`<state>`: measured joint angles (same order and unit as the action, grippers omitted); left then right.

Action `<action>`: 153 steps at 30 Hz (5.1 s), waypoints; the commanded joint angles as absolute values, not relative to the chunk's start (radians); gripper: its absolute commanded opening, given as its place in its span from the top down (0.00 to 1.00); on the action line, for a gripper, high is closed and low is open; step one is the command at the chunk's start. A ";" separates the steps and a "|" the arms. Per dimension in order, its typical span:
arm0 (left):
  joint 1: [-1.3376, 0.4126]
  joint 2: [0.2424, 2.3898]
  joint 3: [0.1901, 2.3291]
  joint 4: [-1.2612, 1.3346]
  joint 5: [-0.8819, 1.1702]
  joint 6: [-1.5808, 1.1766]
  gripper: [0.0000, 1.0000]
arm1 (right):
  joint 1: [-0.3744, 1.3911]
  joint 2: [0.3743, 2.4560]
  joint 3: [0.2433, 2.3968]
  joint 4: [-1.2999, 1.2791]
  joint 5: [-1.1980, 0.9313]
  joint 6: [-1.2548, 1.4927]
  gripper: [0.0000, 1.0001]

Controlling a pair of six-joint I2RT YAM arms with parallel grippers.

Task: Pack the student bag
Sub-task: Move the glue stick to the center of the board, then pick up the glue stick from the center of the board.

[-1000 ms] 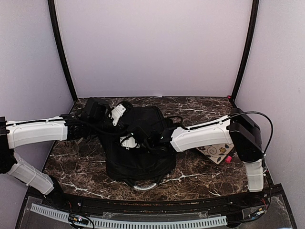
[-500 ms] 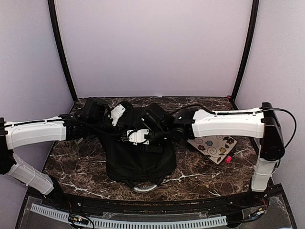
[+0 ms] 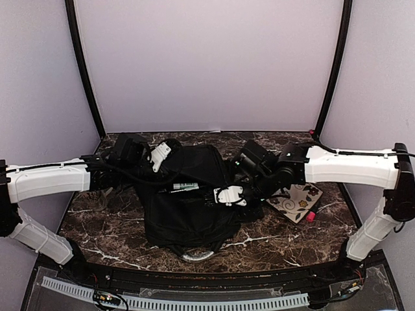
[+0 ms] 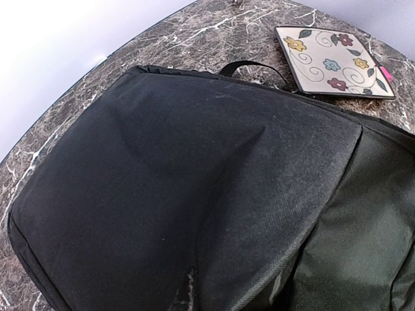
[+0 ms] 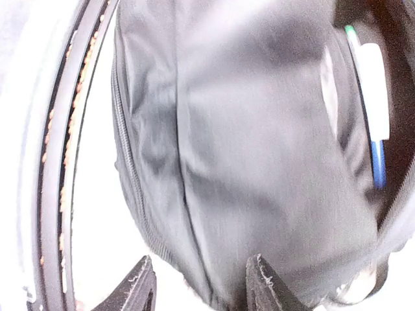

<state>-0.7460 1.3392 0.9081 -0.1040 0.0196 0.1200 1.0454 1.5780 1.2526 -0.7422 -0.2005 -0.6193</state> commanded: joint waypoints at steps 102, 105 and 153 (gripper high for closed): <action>-0.742 1.232 0.951 -0.074 0.072 0.124 1.00 | -0.166 1.538 0.895 -0.667 -0.072 -0.541 0.26; -0.743 1.233 0.949 -0.071 0.068 0.125 1.00 | -0.161 1.563 0.891 -0.665 -0.068 -0.540 0.26; -0.742 1.225 0.950 -0.071 0.087 0.128 1.00 | -0.303 1.727 0.963 -0.678 -0.014 -0.443 0.65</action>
<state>-0.7433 1.2823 0.9081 -0.1593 0.0383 0.1246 -0.2680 1.6909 0.9760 -0.7025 -0.0288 -0.4652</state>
